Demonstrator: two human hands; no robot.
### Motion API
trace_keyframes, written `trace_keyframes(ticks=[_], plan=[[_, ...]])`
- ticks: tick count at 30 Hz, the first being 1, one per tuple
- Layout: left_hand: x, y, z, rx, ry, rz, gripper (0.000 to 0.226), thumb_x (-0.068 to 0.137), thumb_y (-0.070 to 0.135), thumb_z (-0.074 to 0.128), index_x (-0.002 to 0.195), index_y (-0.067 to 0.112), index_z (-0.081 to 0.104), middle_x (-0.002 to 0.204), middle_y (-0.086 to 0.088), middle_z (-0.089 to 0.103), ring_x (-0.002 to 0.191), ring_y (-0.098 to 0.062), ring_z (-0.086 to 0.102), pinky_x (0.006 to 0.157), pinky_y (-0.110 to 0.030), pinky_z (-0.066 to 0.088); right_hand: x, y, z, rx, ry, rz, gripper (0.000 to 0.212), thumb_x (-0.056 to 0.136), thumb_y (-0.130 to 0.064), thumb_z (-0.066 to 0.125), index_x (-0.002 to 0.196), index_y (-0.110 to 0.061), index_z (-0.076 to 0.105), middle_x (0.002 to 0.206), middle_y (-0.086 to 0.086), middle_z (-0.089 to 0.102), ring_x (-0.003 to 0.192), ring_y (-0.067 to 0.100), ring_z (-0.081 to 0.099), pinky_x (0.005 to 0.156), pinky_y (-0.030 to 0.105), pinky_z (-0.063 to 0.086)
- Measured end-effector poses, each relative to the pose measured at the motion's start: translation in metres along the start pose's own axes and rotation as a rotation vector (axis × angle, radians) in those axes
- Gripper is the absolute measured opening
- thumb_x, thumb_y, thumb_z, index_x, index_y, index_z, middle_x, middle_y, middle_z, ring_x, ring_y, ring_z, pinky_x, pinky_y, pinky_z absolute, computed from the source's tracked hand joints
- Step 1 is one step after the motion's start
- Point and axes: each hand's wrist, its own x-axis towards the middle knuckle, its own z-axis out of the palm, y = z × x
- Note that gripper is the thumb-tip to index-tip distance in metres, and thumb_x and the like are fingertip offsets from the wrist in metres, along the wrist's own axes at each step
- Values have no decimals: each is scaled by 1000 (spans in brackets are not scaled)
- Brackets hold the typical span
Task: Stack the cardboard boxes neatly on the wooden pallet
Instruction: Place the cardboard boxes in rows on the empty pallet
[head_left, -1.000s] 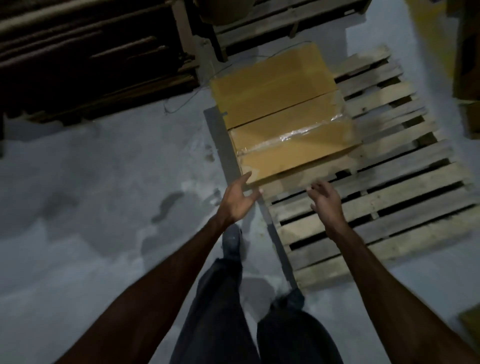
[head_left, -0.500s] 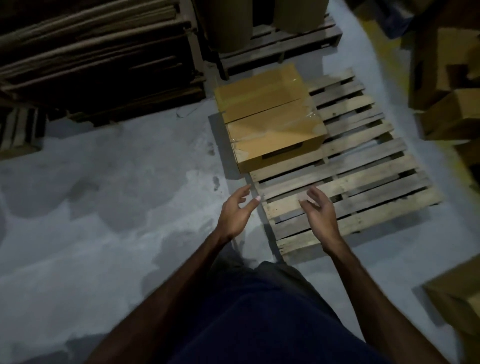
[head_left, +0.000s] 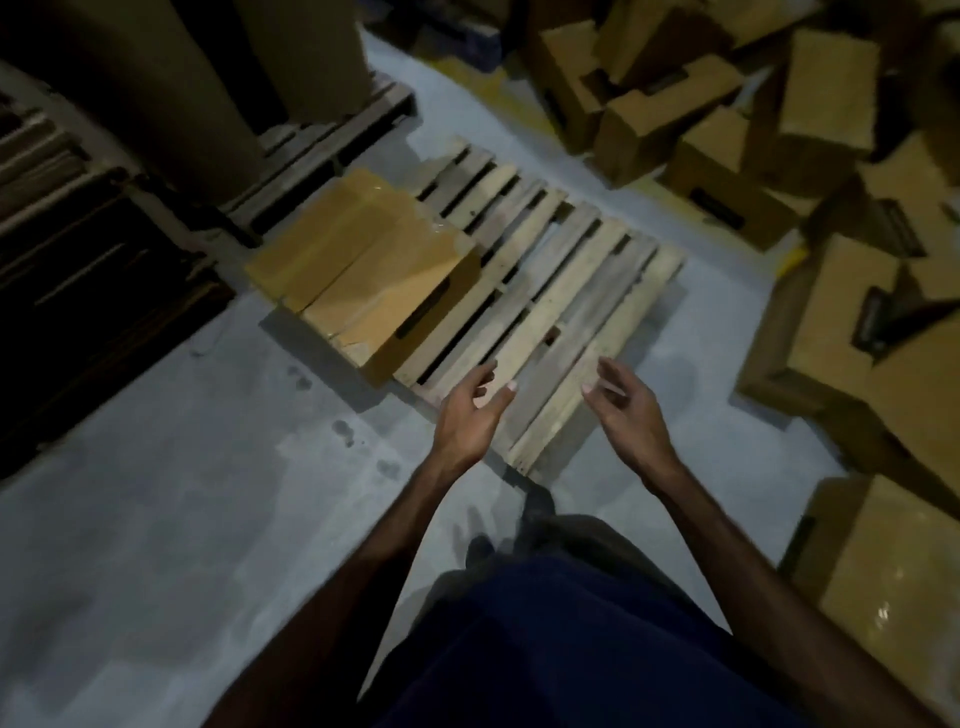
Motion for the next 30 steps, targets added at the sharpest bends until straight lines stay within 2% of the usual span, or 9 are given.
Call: trace_keyframes(ticks=[2, 5, 8, 11, 14, 17, 19, 23, 30], plan=[[-6, 1, 18, 4, -65, 20, 60, 100, 49, 65, 152, 21, 54, 151, 1, 58, 133, -17, 57, 110, -38, 49, -25, 15, -16, 4, 69, 37, 56, 103, -30, 67, 155, -20, 49, 154, -3, 54, 134, 16, 55, 116, 42, 46], [-18, 8, 48, 2, -127, 47, 59, 100, 46, 67, 151, 19, 55, 149, 2, 59, 131, -17, 58, 110, -39, 50, -58, 39, -40, 7, 142, 84, 57, 103, -28, 65, 156, -19, 47, 155, -2, 51, 133, 14, 53, 112, 33, 44], [-31, 17, 78, 1, -182, 61, 55, 103, 38, 67, 152, 17, 54, 146, 2, 59, 130, -16, 58, 107, -34, 49, -81, 59, -63, 22, 193, 120, 56, 104, -28, 64, 157, -22, 46, 157, -3, 50, 134, 14, 52, 106, 31, 43], [-44, 26, 103, 49, -216, 92, 56, 103, 42, 65, 153, 19, 53, 148, 1, 60, 129, -12, 57, 107, -32, 50, -96, 75, -82, 55, 248, 154, 56, 105, -30, 63, 157, -23, 46, 158, -3, 50, 136, 17, 52, 105, 33, 44], [-48, 39, 124, 88, -243, 128, 57, 103, 45, 64, 153, 20, 53, 147, 4, 60, 126, -9, 57, 99, -22, 48, -101, 87, -104, 90, 279, 149, 55, 105, -28, 63, 157, -22, 46, 156, -1, 51, 135, 16, 52, 103, 32, 43], [-48, 55, 150, 132, -238, 147, 59, 102, 45, 65, 153, 19, 53, 147, 3, 60, 126, -9, 56, 101, -26, 47, -98, 102, -135, 119, 286, 140, 54, 105, -27, 63, 157, -21, 46, 156, -1, 51, 135, 16, 52, 103, 31, 42], [-48, 66, 177, 146, -226, 148, 56, 102, 42, 67, 151, 19, 55, 141, 6, 62, 122, -6, 56, 98, -20, 46, -95, 115, -163, 125, 284, 123, 54, 105, -28, 62, 157, -22, 46, 156, -3, 51, 134, 15, 52, 105, 33, 43], [-51, 91, 251, 155, -211, 123, 60, 100, 45, 69, 152, 18, 55, 145, -3, 63, 128, -18, 60, 107, -38, 51, -89, 147, -239, 129, 286, 113, 54, 104, -30, 64, 156, -24, 47, 154, -5, 53, 133, 14, 53, 108, 36, 44], [-63, 140, 395, 161, -228, 116, 57, 100, 43, 71, 150, 20, 57, 142, -3, 64, 124, -18, 62, 107, -44, 53, -85, 198, -382, 122, 310, 118, 54, 104, -30, 63, 155, -25, 46, 157, -4, 51, 137, 17, 53, 114, 47, 46]])
